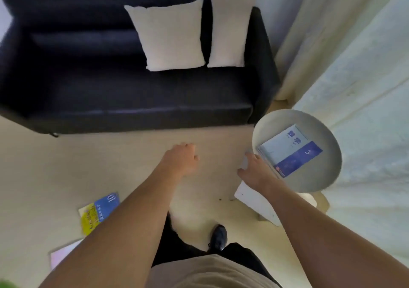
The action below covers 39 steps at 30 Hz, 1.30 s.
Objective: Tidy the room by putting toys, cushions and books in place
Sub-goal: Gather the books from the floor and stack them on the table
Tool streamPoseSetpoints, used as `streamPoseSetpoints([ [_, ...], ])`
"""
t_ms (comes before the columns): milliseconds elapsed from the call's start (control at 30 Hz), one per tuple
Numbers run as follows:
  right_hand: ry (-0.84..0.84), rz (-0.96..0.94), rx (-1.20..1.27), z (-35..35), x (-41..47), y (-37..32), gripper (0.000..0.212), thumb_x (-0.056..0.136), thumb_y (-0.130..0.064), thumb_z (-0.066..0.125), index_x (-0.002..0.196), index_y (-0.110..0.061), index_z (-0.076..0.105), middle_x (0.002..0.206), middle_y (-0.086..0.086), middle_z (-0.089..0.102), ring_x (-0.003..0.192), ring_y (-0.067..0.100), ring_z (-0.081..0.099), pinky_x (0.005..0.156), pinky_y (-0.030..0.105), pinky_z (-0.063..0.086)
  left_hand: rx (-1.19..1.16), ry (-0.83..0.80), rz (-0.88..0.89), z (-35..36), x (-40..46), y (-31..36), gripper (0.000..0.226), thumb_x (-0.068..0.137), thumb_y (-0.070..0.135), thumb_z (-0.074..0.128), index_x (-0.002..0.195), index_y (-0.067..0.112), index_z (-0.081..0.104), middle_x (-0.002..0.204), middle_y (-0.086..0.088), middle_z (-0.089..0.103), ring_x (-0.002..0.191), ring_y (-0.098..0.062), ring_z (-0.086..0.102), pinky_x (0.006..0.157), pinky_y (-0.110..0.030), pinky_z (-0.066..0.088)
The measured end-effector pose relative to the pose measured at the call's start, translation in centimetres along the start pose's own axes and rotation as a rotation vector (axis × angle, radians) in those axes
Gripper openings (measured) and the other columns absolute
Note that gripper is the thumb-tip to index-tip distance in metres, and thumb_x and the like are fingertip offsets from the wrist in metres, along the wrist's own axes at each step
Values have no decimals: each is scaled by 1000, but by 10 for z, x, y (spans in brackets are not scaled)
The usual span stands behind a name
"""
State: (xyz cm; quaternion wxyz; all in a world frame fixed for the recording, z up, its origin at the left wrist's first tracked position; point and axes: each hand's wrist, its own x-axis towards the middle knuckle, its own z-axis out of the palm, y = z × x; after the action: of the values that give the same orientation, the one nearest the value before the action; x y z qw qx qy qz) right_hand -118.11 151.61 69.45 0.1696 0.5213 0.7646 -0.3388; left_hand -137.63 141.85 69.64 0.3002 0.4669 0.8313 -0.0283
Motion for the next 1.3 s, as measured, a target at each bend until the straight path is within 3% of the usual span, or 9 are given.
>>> streamPoseSetpoints([
  [167, -98, -145, -134, 50, 5, -88, 62, 92, -27, 53, 147, -14, 28, 149, 12, 34, 130, 37, 42, 107, 46, 39, -113, 22, -207, 17, -38, -106, 46, 99, 36, 41, 138, 12, 46, 138, -13, 51, 126, -33, 48, 102, -45, 44],
  [433, -224, -269, -312, 156, 9, -229, 67, 91, -27, 58, 148, -10, 29, 149, 16, 34, 135, 33, 37, 111, 33, 33, -294, -18, -395, 47, -72, -257, 48, 101, 35, 40, 143, 11, 42, 142, -13, 47, 131, -33, 43, 108, -45, 38],
  [667, -301, -382, -440, 227, 4, -330, 66, 92, -26, 55, 150, -10, 27, 152, 14, 31, 137, 30, 36, 112, 31, 31, -475, -22, -549, 70, -108, -374, 45, 103, 32, 39, 141, 10, 43, 142, -13, 46, 128, -32, 48, 102, -42, 43],
  [1033, -483, -543, -587, 307, 12, -435, 66, 93, -22, 51, 152, -12, 22, 156, 9, 23, 140, 27, 31, 112, 33, 28, -678, 50, -772, 103, -143, -466, 37, 101, 28, 42, 132, 9, 50, 129, -12, 55, 120, -32, 52, 94, -37, 43],
  [1300, -551, -625, -753, 349, 44, -492, 66, 92, -23, 52, 151, -13, 24, 153, 10, 28, 137, 28, 34, 110, 34, 32, -1025, 98, -896, 120, -126, -497, 37, 100, 26, 44, 131, 7, 50, 126, -13, 56, 110, -29, 56, 87, -32, 42],
])
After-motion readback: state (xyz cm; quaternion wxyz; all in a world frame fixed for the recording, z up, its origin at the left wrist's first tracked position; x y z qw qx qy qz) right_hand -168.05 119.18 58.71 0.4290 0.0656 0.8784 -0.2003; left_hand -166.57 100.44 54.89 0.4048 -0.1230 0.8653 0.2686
